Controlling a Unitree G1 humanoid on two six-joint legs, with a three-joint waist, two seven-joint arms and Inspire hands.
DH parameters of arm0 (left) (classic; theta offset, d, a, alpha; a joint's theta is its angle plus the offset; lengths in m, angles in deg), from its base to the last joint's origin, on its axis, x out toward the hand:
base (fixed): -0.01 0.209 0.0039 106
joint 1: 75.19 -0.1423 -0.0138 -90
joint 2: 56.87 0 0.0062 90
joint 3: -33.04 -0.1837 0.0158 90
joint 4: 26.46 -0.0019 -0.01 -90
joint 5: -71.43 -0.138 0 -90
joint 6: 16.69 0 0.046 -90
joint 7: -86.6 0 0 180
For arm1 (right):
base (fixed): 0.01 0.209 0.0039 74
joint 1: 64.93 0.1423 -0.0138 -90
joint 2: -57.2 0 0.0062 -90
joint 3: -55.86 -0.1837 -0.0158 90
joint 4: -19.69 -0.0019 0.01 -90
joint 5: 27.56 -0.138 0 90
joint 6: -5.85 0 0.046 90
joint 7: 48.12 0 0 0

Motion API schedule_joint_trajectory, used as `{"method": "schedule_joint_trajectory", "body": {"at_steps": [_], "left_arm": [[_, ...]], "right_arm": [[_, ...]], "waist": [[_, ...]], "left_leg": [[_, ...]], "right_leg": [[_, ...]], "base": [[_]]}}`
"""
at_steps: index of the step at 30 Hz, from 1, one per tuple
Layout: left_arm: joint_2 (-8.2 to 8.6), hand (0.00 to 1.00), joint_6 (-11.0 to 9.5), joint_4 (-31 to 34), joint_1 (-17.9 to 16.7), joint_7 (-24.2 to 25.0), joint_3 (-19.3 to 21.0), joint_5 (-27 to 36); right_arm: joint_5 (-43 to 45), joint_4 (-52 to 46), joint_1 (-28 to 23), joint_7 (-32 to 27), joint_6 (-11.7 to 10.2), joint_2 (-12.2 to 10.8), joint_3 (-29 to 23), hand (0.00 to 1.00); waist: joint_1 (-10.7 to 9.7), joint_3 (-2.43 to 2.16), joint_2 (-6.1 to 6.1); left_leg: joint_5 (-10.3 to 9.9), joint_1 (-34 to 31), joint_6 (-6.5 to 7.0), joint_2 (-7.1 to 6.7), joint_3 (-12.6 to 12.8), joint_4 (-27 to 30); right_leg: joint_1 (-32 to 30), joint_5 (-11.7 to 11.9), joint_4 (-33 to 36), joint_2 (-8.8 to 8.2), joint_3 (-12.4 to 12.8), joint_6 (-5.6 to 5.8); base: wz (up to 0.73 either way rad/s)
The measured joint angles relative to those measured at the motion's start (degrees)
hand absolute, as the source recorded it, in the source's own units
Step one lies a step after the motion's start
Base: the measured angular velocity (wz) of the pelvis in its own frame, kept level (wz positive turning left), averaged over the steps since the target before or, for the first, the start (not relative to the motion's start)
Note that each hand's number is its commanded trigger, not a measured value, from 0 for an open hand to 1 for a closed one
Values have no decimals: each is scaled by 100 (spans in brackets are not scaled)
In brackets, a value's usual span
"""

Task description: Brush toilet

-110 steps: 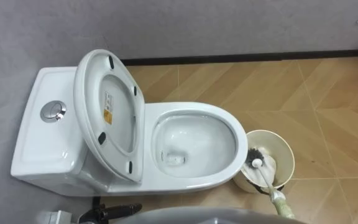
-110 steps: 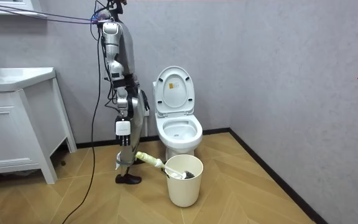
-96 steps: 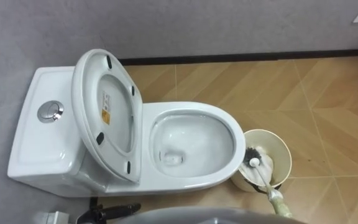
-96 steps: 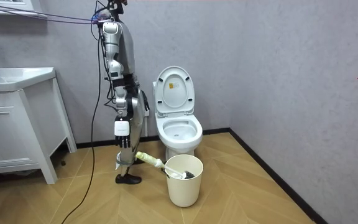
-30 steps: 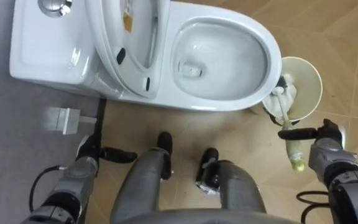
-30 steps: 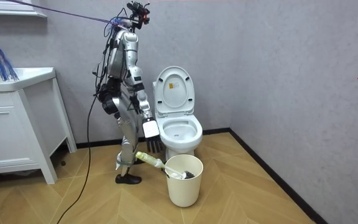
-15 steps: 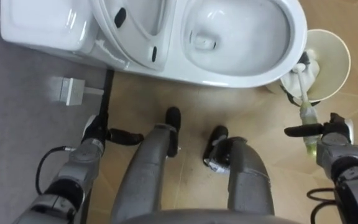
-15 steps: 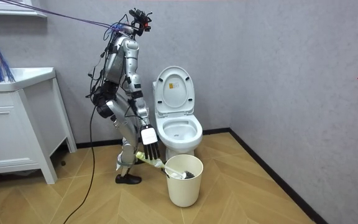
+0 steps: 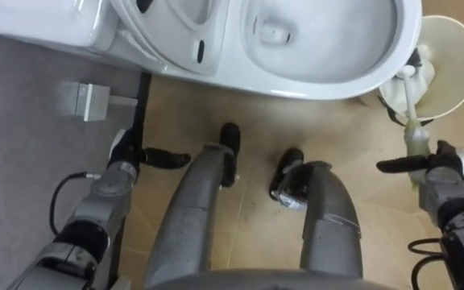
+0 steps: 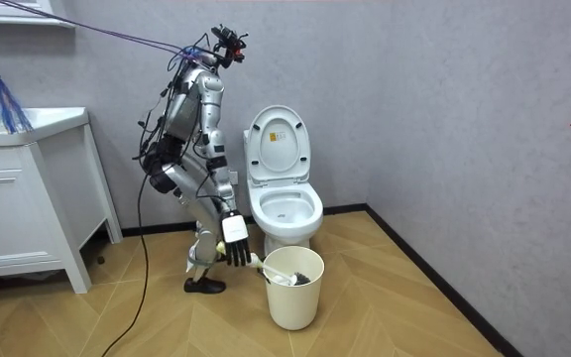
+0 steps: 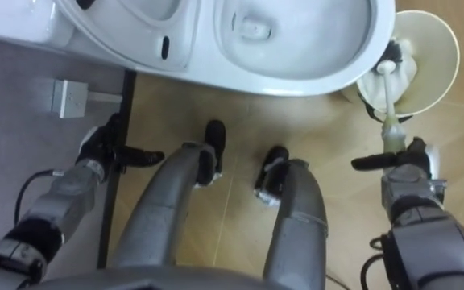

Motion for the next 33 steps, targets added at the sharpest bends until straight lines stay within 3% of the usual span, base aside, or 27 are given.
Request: {"method": "schedule_joint_trajectory", "body": {"at_steps": [9,16,23,24,25,26,33], "left_arm": [[-26,0,2,105,9,-25,-74,53],[-64,0,8,133,-54,-49,-120,279],[-109,0,12,336,-144,-57,-120,275],[-109,0,12,356,-146,-62,-120,275],[-109,0,12,376,-147,-65,-120,275],[-109,0,13,389,-151,-68,-120,276],[-109,0,61,556,-232,-71,-122,277]], "right_arm": [[7,126,88,23,5,142,237,0],[-24,123,101,29,0,324,318,0],[-2,130,97,23,-1,352,425,0],[-2,127,97,23,-1,352,429,49],[-2,127,96,23,0,352,433,66],[-4,127,92,23,0,352,439,100],[-241,130,-6,61,24,350,447,100]], "waist": [[78,-5,51],[116,-5,59],[160,-5,58],[160,-5,58],[160,-6,59],[159,-6,59],[150,-7,60]], "left_leg": [[5,-311,-63,-62,35,213],[2,-561,-69,-62,21,366],[6,-624,-67,-71,32,388],[7,-635,-68,-72,33,388],[8,-652,-70,-75,37,390],[8,-660,-70,-75,38,395],[-7,-680,-61,-81,37,512]], "right_leg": [[-379,-103,409,-159,5,-105],[-605,-137,566,-168,-4,-125],[-686,-144,616,-172,16,-134],[-699,-148,623,-176,16,-135],[-718,-150,631,-184,17,-139],[-726,-150,637,-187,17,-139],[-729,-193,735,-208,16,-145]], "base": [[4],[4],[0],[0],[0],[0],[0]]}}
